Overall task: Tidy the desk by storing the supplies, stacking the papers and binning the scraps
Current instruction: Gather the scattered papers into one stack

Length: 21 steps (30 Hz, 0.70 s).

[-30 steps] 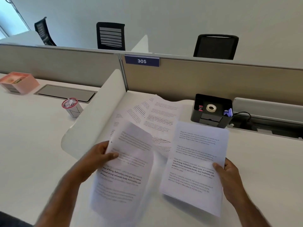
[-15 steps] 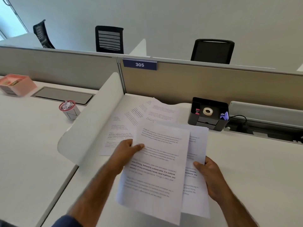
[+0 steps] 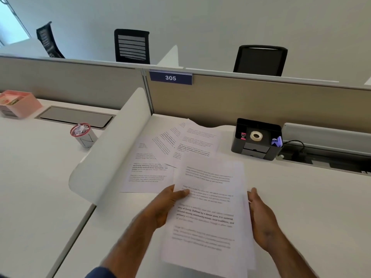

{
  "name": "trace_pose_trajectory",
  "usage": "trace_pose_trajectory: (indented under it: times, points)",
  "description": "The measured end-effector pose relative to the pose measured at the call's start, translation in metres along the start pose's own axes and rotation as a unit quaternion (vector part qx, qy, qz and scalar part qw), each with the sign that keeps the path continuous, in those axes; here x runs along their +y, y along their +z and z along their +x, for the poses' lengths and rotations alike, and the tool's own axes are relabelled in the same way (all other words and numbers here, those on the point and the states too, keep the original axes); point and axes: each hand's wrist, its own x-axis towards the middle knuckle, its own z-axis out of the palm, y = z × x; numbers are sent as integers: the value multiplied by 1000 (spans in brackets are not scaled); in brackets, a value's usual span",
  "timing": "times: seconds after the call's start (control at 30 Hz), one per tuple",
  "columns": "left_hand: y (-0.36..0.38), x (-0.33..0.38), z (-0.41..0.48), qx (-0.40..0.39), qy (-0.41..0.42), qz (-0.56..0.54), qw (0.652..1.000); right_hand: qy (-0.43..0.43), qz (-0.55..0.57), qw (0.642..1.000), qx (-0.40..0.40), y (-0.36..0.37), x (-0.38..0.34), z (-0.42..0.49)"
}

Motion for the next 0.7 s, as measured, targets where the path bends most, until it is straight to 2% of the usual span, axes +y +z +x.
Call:
trace_pose_trajectory:
  times: [0.13,0.23,0.27,0.33,0.4,0.47,0.53,0.7]
  points:
    - [13,4,18,44,48,59,996,-23,-42,999,-10,0,3,11]
    - [13,11,45,135,95,152,974,-29,-54,998,16,-2,0,19]
    - [9,15,57,187,116,193,956,-30,-48,998,28,-5,-2,20]
    - [-8,23,83,293,142,308,894,-33,-37,998,50,-12,-6,22]
    - [-29,31,109,352,116,416,830,-36,-39,996,67,-23,-6,24]
    - [-47,37,132,360,61,490,792,-38,-40,995,80,-32,-8,23]
    - [-58,39,152,341,34,537,771,-42,-46,994,88,-41,-9,22]
    - [-70,32,179,308,10,567,764,-50,-57,990,116,-56,-6,22]
